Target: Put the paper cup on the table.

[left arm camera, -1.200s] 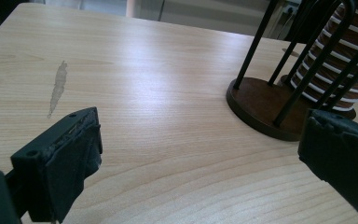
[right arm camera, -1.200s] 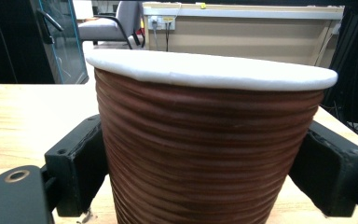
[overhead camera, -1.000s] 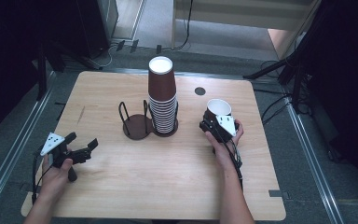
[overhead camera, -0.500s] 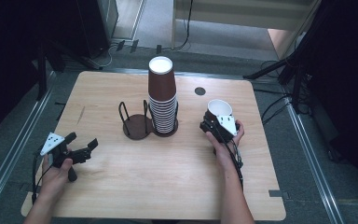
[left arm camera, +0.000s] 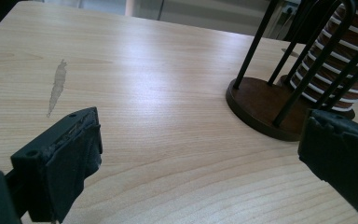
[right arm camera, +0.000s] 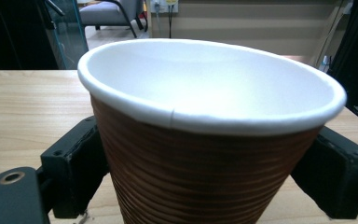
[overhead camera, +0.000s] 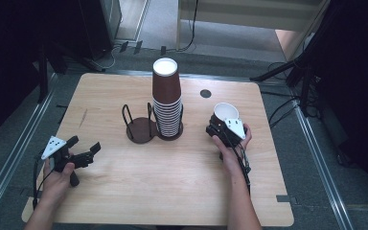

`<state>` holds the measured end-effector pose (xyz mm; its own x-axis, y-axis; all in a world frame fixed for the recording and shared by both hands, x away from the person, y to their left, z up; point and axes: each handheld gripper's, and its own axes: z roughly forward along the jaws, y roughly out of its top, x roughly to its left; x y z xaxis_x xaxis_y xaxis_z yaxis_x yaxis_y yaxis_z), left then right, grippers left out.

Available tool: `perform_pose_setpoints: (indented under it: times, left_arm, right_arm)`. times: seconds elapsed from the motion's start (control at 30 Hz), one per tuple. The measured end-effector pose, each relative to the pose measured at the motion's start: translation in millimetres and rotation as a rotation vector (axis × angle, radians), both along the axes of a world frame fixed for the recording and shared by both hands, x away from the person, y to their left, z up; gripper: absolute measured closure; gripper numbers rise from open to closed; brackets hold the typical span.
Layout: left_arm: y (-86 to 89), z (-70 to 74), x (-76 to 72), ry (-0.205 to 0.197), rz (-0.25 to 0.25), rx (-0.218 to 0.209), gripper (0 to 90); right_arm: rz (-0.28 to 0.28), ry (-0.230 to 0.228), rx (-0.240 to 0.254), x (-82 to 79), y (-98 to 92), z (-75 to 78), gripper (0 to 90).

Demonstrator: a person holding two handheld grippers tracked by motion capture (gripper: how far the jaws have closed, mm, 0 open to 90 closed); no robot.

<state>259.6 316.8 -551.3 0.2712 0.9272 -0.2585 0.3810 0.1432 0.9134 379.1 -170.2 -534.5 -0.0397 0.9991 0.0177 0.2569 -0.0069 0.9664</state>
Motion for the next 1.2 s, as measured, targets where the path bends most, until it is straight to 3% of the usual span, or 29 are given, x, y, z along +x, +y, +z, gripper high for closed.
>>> perform_pose_setpoints:
  times: [0.23, 0.37, 0.43, 0.57, 1.2]
  left_arm:
    - [0.1, -0.1, 0.3, 0.001, 0.0, -0.003, 0.0]
    - [0.0, -0.1, 0.3, 0.001, 0.0, -0.004, 0.0]
    - [0.1, -0.1, 0.3, 0.002, -0.001, -0.004, 0.0]
    - [-0.1, -0.1, 0.3, 0.001, -0.001, -0.004, 0.0]
    - [0.0, -0.1, 0.2, 0.002, -0.002, -0.003, 0.0]
  right_arm:
    - [0.017, -0.001, -0.005, -4.4, 1.0, -0.6, 8.6]
    - [0.047, 0.005, 0.012, -6.0, 0.0, 2.4, 3.3]
    - [0.07, 0.016, 0.047, -7.1, -0.9, 4.6, 0.0]
    - [0.073, 0.029, 0.07, -9.8, -1.6, 8.6, 0.0]
    - [0.138, -0.03, 0.063, -37.2, -7.7, 37.0, 0.0]
